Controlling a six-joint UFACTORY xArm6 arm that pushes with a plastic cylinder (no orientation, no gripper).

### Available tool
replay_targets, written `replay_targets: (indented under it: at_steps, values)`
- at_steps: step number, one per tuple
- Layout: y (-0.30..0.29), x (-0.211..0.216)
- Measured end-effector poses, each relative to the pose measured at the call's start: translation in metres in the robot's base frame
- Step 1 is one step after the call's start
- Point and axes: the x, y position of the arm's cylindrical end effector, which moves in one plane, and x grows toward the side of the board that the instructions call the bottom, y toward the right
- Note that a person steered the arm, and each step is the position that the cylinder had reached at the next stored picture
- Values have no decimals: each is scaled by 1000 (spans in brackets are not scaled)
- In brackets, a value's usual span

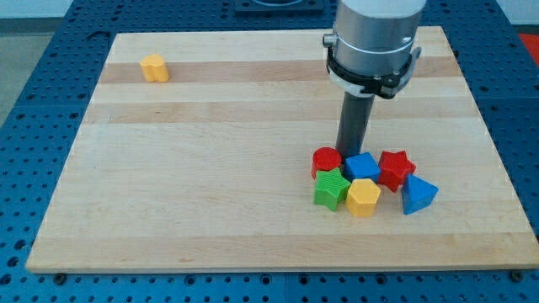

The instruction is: Move green circle closer to the blue cube

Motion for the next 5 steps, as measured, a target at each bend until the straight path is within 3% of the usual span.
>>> replay_targets:
  at_steps: [3, 5]
  values:
    - [18, 4]
    - [30, -33]
